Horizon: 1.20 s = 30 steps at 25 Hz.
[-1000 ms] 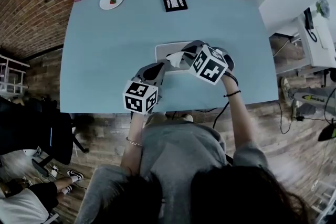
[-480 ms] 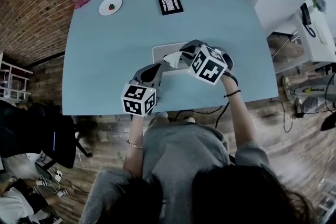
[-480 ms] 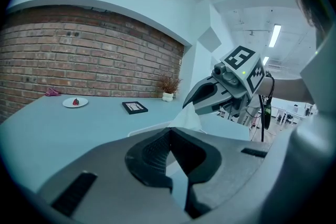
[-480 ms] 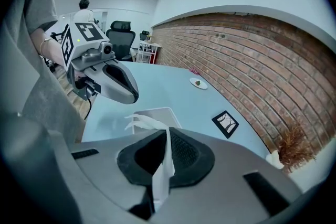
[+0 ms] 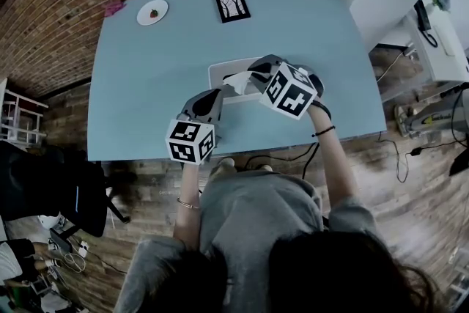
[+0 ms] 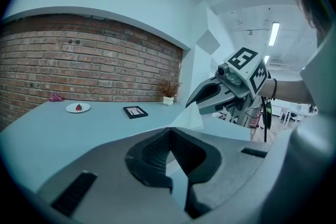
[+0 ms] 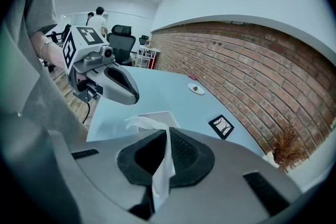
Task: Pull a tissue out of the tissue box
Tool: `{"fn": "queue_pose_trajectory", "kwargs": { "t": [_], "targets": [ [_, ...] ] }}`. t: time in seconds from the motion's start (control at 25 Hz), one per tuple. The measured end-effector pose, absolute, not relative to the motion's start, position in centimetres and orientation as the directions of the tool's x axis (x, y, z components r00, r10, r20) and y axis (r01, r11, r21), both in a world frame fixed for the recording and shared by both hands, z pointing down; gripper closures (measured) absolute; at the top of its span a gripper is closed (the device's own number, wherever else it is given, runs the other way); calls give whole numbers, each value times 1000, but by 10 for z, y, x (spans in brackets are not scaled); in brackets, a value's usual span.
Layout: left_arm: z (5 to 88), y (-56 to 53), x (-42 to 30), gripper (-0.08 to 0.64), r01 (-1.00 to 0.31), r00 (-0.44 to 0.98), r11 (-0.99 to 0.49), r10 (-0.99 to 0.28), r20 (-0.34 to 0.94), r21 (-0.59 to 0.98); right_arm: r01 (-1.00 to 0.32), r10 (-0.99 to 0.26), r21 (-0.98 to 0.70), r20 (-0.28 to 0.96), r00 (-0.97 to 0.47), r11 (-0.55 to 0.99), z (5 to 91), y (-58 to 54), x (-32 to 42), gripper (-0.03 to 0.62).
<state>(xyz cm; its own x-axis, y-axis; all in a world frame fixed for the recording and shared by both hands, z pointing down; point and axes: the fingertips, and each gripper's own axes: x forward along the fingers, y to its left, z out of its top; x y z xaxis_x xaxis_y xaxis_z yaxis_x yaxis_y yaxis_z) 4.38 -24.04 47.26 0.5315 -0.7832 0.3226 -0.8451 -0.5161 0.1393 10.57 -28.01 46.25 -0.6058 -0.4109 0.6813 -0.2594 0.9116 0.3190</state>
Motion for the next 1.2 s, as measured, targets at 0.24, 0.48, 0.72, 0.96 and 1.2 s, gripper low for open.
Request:
{"fn": "queue_pose_trajectory", "kwargs": {
  "t": [0.24,0.48,0.72,0.96,1.2],
  "targets": [
    [465,-230,45,557,-856,514,-501,-802,305,128,-259,-422,335,665,-616,906,455,-269,110,589],
    [463,-220,50,557,-867,497,-484,-816,295,120,-268,-446,360,643,-623,893,452,-261,117,589],
    [457,-212,53,557,-874,483,-474,-830,278,107,-271,-464,383,627,-626,883,447,-257,122,589],
    [452,-205,57,557,-880,474,-466,-840,266,95,-298,-495,403,594,-634,865,440,-254,127,589],
    [445,-202,61,557,-883,467,-460,-848,249,90,-344,-530,410,550,-646,845,427,-254,136,589]
  ]
}}
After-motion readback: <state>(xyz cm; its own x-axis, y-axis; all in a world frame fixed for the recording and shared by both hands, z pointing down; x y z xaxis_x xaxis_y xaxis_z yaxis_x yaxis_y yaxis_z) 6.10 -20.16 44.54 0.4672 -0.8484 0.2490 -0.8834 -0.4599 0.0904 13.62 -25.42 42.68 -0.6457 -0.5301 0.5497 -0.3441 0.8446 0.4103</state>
